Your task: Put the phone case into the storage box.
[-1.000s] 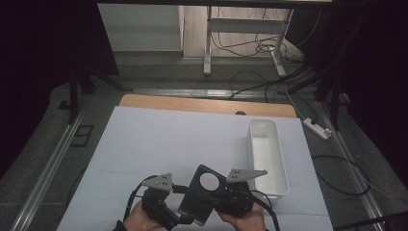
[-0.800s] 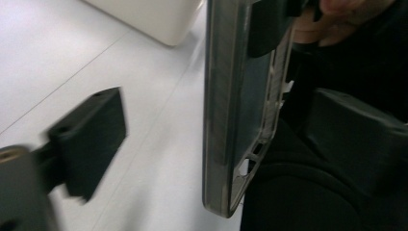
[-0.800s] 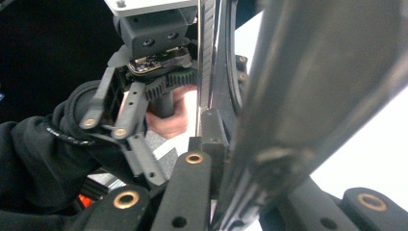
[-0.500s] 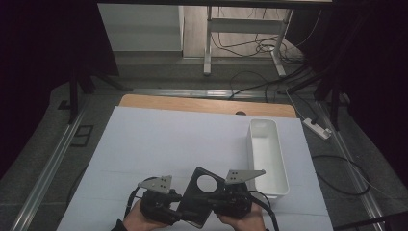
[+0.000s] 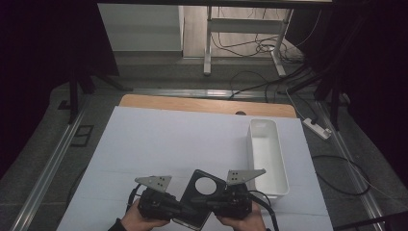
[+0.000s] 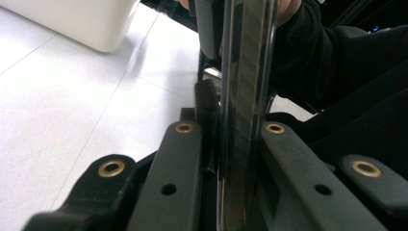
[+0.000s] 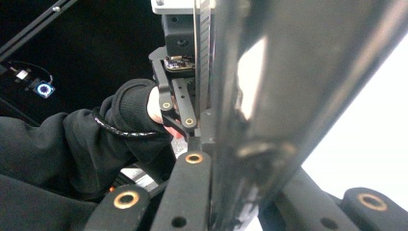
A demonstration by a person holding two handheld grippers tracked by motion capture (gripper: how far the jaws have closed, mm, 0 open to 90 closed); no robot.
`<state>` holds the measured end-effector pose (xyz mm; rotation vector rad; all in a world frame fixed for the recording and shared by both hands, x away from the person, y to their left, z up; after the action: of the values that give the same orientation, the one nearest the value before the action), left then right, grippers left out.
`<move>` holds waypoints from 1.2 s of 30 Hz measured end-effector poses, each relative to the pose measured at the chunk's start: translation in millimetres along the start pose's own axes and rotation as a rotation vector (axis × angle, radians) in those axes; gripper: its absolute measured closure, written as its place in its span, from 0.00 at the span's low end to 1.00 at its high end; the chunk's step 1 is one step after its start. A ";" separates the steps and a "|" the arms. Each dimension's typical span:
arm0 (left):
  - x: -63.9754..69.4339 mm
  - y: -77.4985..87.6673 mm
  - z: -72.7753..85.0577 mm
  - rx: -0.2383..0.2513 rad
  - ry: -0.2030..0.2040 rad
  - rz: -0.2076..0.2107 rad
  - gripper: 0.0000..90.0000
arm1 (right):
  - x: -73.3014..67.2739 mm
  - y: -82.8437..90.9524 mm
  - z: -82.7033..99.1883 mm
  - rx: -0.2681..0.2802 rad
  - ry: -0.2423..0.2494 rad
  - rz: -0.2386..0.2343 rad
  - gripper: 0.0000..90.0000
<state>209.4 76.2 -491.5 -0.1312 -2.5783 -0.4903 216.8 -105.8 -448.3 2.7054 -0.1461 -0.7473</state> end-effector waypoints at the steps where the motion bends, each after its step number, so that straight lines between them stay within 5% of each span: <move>1: 0.2 -0.2 -0.1 -0.001 0.003 0.001 0.94 | -0.2 0.3 -0.2 0.002 0.007 -0.001 0.94; 5: 0.1 0.0 -0.3 -0.005 -0.002 -0.033 0.94 | 0.3 0.4 -0.2 0.002 0.018 0.023 0.90; 13: -0.9 4.0 -0.1 -0.006 -0.002 -0.130 0.94 | 8.1 9.7 -5.5 0.047 -0.012 0.128 0.57; 22: 0.4 6.6 0.7 -0.012 -0.018 -0.307 0.94 | 8.6 16.5 -9.5 0.026 0.130 0.359 0.22; 36: 0.6 4.9 3.0 -0.041 -0.025 -0.483 0.94 | 10.5 24.5 -12.8 -0.041 0.234 0.527 0.00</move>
<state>208.3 81.9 -492.0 0.4850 -2.6184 -0.7148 232.1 -127.1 -434.7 2.5135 -0.7393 -0.2716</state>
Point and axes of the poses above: each handheld gripper's, and its own axes: y roughly backward along the jaws, z roughly out of its underside, x roughly to its right, the point moved 4 cm from there along -y, roughly forward along the jaws, and after that the axes turned 2 degrees about y, right-handed, at the moved point
